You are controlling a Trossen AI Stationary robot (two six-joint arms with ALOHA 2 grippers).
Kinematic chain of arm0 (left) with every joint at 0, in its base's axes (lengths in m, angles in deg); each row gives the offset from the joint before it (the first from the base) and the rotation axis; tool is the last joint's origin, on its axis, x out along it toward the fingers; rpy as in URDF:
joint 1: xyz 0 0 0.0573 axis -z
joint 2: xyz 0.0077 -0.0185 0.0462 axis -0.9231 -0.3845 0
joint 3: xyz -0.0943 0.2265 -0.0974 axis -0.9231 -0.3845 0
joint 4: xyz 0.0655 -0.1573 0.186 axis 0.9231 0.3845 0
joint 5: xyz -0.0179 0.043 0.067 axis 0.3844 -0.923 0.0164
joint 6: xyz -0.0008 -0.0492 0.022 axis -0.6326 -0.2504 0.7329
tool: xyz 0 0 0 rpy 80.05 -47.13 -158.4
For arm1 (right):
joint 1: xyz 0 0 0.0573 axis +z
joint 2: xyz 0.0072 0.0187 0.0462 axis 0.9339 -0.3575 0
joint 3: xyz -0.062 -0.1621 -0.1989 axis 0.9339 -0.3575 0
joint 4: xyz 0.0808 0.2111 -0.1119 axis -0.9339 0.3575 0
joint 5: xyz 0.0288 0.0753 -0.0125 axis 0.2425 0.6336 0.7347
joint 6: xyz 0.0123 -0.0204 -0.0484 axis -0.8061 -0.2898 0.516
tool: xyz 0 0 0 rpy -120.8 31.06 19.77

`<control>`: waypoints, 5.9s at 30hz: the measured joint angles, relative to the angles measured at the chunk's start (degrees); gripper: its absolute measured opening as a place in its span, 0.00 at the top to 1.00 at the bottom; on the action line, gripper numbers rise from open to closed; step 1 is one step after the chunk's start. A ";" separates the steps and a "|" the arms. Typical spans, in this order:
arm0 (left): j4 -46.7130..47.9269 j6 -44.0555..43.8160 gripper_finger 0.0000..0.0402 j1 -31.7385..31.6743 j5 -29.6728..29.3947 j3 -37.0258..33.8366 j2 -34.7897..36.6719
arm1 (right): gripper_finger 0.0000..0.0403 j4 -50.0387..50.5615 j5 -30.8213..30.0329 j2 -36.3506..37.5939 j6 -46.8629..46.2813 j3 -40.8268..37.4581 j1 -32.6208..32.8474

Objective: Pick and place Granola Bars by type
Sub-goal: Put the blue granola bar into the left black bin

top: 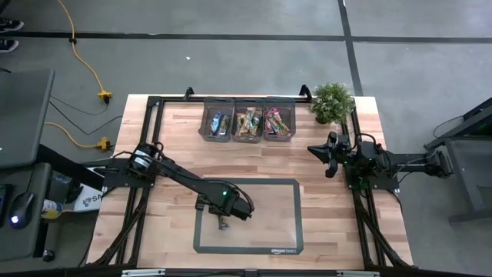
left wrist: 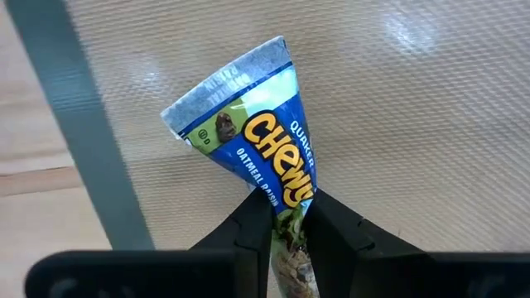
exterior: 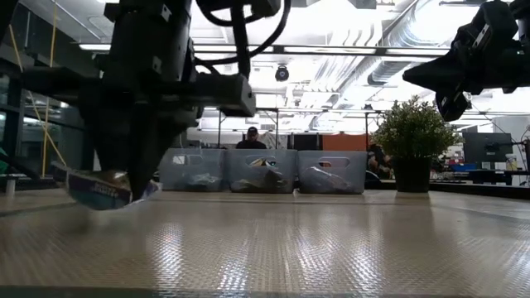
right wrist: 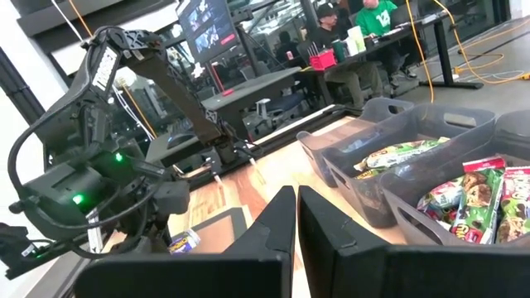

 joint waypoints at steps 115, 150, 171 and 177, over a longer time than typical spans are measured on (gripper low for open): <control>-17.05 93.83 0.85 -62.03 -2.74 0.31 46.16 | 1.00 0.02 0.01 -1.14 0.01 0.00 0.00; -2.38 74.11 0.85 -61.62 -4.39 0.33 11.14 | 1.00 0.02 0.02 -1.11 0.02 0.02 0.00; -3.23 68.46 0.85 -57.37 -9.98 0.33 8.52 | 1.00 0.02 0.02 -1.11 0.02 0.02 0.00; -3.04 68.75 0.72 -57.37 -7.77 0.33 8.41 | 1.00 0.02 0.01 -1.11 0.01 0.02 0.00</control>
